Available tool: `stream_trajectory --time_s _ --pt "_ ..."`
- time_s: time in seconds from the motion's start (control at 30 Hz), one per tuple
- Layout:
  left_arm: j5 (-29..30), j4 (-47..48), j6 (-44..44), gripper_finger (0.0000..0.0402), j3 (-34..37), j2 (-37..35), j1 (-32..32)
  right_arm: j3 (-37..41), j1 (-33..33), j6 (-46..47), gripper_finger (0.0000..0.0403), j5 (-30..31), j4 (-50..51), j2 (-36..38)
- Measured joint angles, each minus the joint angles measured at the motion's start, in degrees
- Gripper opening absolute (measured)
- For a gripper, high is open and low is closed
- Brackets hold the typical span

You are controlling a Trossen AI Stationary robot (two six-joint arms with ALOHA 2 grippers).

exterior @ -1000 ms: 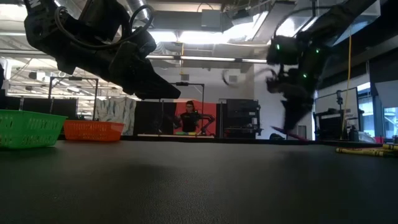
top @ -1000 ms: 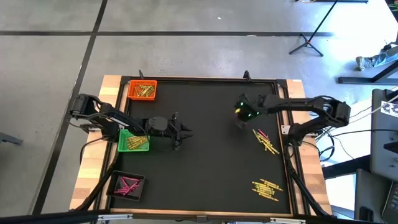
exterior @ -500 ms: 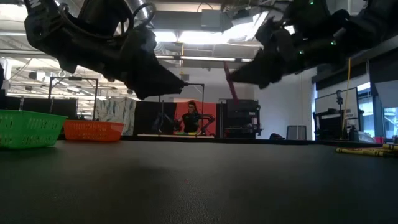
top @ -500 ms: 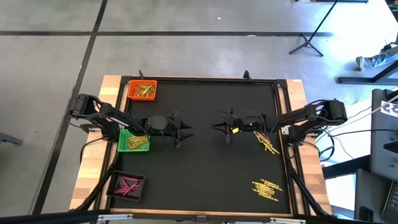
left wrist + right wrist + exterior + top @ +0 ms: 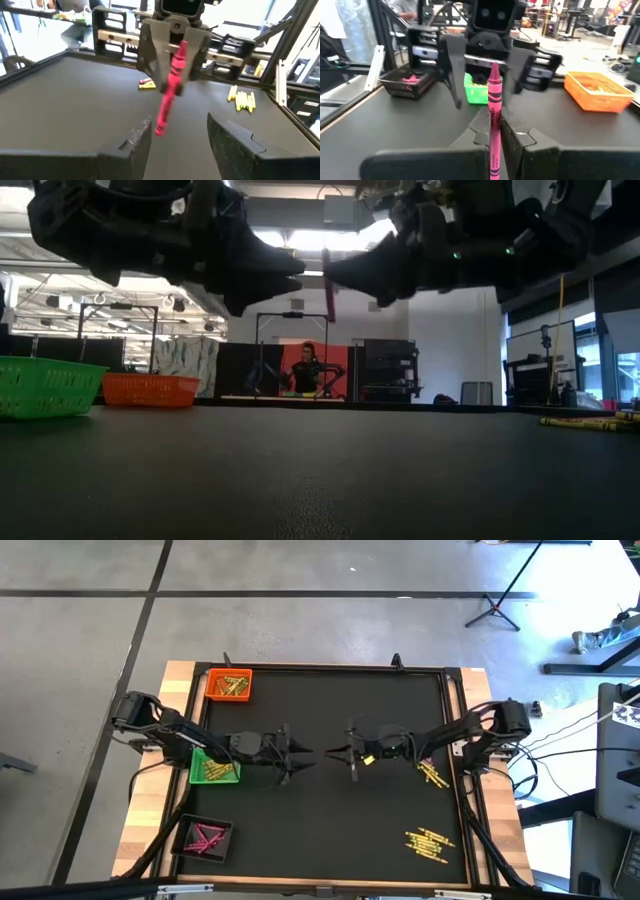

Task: Sort crayons
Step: Put the pink crayon into the black bin

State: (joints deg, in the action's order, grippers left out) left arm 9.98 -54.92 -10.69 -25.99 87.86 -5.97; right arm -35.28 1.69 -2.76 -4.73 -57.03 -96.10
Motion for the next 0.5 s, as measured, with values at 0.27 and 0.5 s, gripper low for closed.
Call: stream_trajectory --time_s 0.27,0.5 --pt "0.11 0.07 2.33 0.0173 -3.9 6.26 -1.46 -4.55 1.51 -0.3 0.0018 -0.88 0.32 -1.35" --pt "3.58 -1.53 5.58 0.0156 -6.29 8.3 -3.09 -4.62 1.4 -0.25 0.0019 -0.9 1.82 -1.35"
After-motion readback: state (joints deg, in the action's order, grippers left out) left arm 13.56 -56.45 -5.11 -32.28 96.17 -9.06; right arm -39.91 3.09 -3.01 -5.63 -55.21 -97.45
